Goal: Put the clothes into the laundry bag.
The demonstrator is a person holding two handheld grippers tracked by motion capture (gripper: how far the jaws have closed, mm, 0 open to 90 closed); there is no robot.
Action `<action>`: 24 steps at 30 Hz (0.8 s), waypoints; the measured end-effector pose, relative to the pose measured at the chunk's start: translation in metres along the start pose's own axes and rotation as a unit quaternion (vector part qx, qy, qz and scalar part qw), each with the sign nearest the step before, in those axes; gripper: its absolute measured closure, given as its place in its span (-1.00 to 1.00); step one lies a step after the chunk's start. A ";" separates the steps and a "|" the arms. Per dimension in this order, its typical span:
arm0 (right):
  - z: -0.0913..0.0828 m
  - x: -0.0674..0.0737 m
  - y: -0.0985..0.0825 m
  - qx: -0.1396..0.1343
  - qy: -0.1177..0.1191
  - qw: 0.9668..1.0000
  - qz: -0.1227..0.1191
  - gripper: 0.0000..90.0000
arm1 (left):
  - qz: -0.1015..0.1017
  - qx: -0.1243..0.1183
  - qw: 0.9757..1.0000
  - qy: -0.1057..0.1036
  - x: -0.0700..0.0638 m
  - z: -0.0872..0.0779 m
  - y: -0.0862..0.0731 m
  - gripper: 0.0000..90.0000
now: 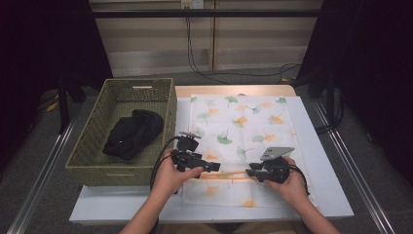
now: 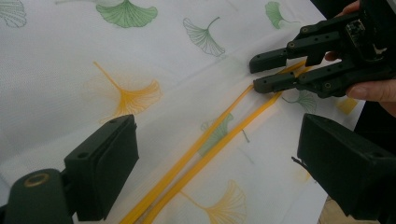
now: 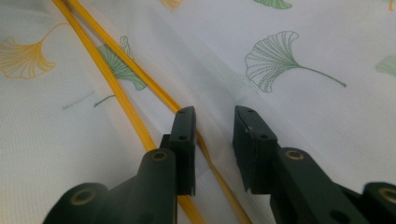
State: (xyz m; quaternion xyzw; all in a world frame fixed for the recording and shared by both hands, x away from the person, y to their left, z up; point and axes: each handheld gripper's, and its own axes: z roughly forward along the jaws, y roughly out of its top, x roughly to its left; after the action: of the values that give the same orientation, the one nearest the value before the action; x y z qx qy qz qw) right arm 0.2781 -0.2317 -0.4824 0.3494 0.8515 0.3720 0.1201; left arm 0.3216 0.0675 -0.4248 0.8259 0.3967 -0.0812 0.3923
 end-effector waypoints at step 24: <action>0.007 -0.007 0.000 -0.027 -0.020 0.999 0.033 0.50 | -0.001 0.002 1.000 -0.001 0.001 0.000 0.000 -0.72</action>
State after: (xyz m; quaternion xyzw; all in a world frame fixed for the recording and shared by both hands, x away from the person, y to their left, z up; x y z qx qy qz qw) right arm 0.2866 -0.2329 -0.4876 0.3812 0.8268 0.3911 0.1345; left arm 0.3221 0.0685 -0.4251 0.8261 0.3969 -0.0831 0.3913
